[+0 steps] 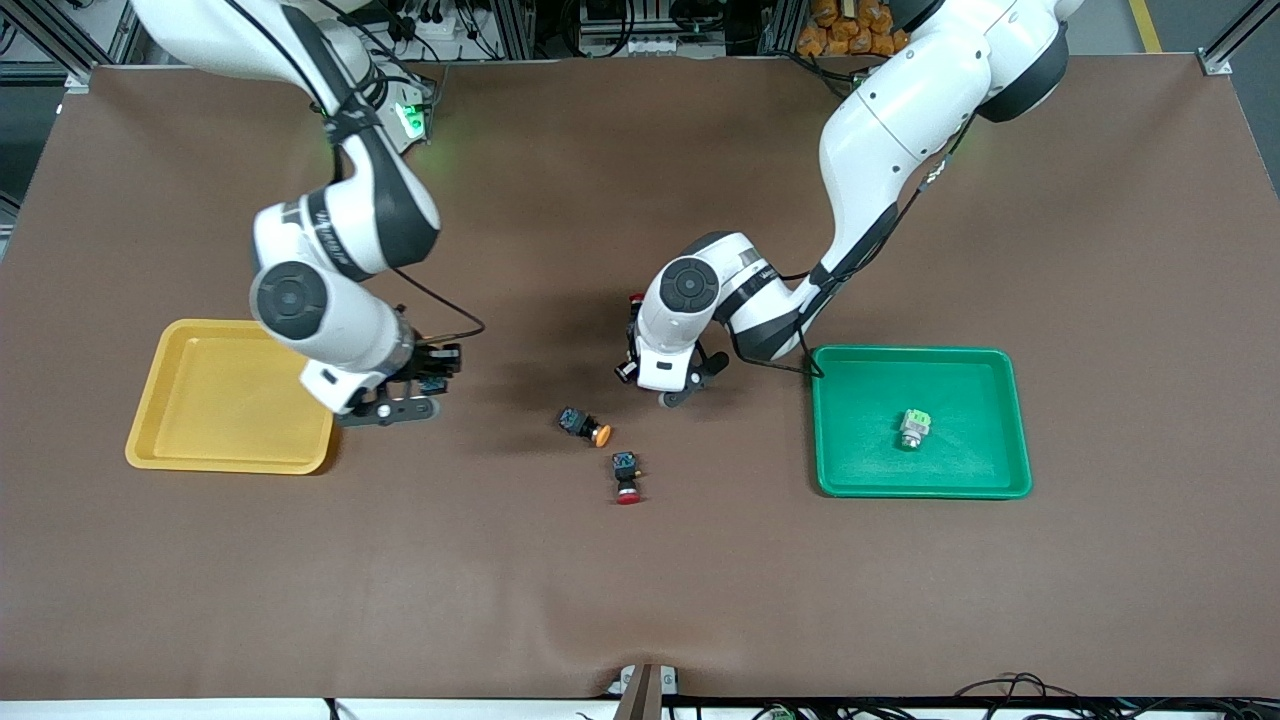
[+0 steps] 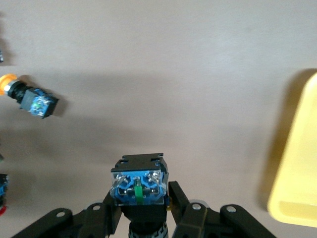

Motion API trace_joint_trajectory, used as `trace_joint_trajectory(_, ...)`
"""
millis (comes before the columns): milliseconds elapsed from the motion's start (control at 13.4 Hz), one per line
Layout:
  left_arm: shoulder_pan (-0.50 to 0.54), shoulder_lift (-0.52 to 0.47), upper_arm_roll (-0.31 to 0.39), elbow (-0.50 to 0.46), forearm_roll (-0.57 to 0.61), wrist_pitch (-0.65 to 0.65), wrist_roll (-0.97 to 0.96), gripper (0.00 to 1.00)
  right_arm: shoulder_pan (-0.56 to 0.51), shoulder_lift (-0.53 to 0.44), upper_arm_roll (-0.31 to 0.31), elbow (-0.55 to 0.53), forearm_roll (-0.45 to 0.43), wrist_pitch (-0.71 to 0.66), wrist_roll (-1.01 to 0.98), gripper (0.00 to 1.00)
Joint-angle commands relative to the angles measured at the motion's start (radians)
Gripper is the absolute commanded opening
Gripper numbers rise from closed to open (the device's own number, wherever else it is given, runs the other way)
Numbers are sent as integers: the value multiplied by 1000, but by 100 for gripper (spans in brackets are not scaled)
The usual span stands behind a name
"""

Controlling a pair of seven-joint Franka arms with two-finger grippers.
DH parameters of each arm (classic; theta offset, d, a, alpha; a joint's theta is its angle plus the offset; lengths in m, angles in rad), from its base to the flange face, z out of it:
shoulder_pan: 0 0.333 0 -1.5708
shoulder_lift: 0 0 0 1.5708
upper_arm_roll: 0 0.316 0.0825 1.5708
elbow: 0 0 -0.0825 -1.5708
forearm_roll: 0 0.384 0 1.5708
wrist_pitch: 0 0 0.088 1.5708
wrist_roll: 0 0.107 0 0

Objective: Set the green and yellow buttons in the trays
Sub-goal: 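Carry the green button to the green tray while the right gripper carries yellow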

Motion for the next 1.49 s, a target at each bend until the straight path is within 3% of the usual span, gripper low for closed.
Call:
trace_joint_trajectory(0, 57, -44, 5, 12, 10, -24, 1, 0, -115, -56, 20, -27, -10, -49, -78, 0)
trace_joint_trajectory(298, 218, -179, -10, -5, 7, -289, 98, 0, -222, -60, 18, -28, -10, -90, -84, 0)
trace_joint_trajectory(446, 334, -236, -44, -59, 5, -371, 206, 0, -274, -56, 18, -31, -12, -96, -135, 0)
trace_joint_trajectory(818, 615, -368, -148, -240, 0, -380, 447, 0, -370, -33, 17, -59, -35, -88, -202, 0)
trace_joint_trajectory(1042, 684, -400, -150, -281, 0, -380, 543, 0, -414, -8, 17, -85, -93, -61, -240, 0)
trace_joint_trajectory(1414, 718, -397, -150, -300, 3, -377, 587, 0, -541, 25, 15, -191, -96, 122, -434, 0)
